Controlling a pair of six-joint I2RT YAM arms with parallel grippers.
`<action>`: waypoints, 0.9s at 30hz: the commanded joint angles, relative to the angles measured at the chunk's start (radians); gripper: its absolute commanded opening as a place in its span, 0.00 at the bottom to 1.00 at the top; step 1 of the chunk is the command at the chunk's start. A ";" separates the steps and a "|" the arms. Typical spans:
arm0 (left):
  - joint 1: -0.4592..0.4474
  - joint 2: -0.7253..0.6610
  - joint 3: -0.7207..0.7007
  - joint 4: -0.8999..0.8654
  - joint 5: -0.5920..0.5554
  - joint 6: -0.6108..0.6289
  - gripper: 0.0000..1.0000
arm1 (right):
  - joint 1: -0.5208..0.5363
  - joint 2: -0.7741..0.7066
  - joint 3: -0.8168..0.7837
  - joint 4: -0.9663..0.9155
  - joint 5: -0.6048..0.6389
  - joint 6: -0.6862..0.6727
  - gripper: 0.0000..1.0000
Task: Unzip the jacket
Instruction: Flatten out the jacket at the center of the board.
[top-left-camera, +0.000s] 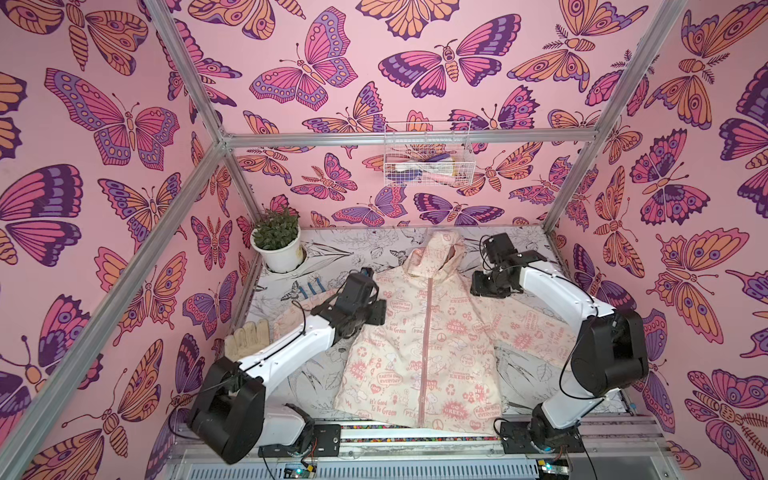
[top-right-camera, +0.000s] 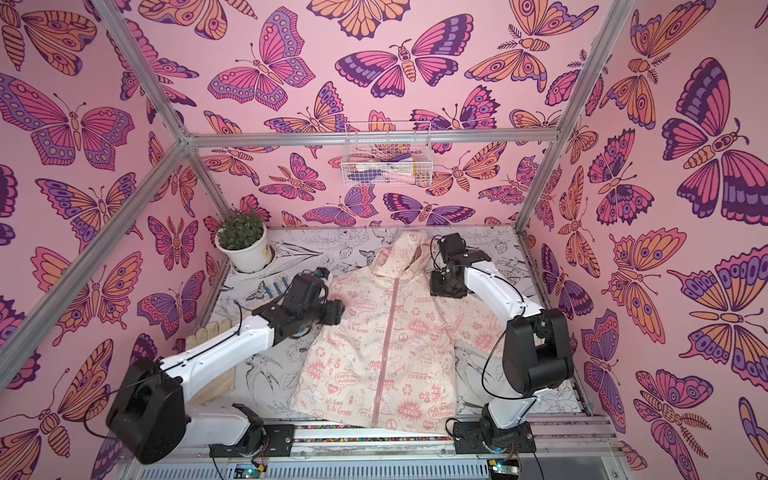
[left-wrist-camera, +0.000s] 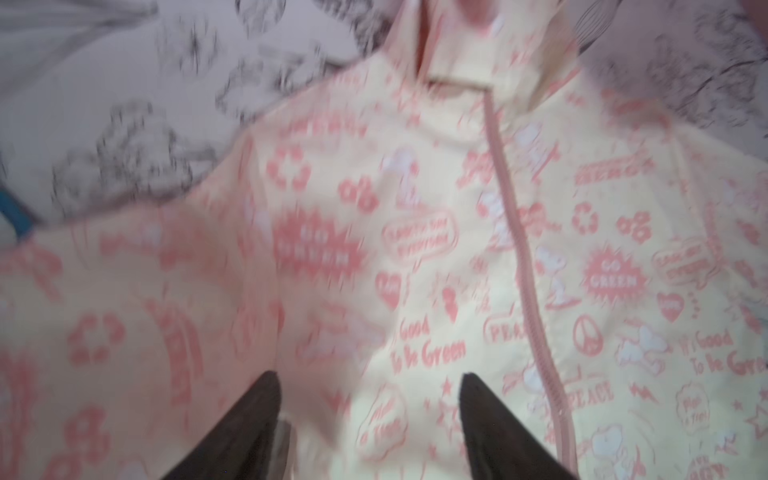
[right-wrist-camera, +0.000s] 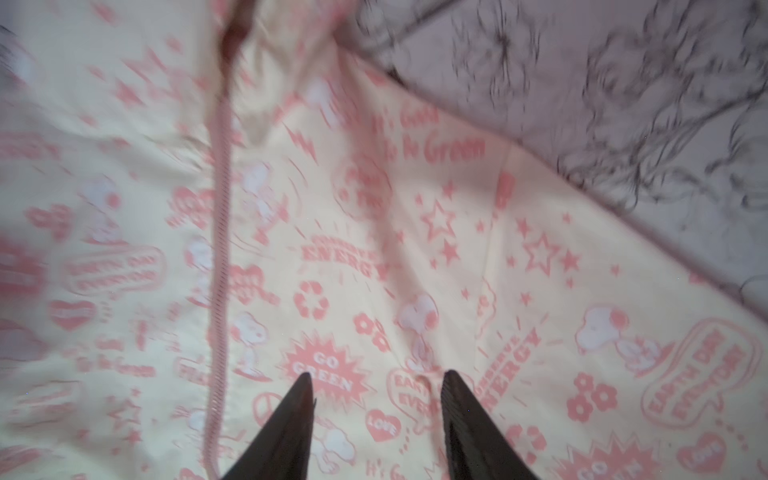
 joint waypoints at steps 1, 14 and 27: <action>0.011 0.178 0.248 -0.042 0.043 0.205 0.99 | 0.000 0.034 0.103 -0.016 -0.034 0.012 0.52; -0.006 0.814 0.961 -0.267 0.367 0.110 0.92 | -0.048 -0.138 0.022 0.055 0.009 0.043 0.64; -0.005 1.163 1.459 -0.380 0.221 0.030 0.45 | -0.065 -0.028 -0.020 0.151 -0.043 0.031 0.55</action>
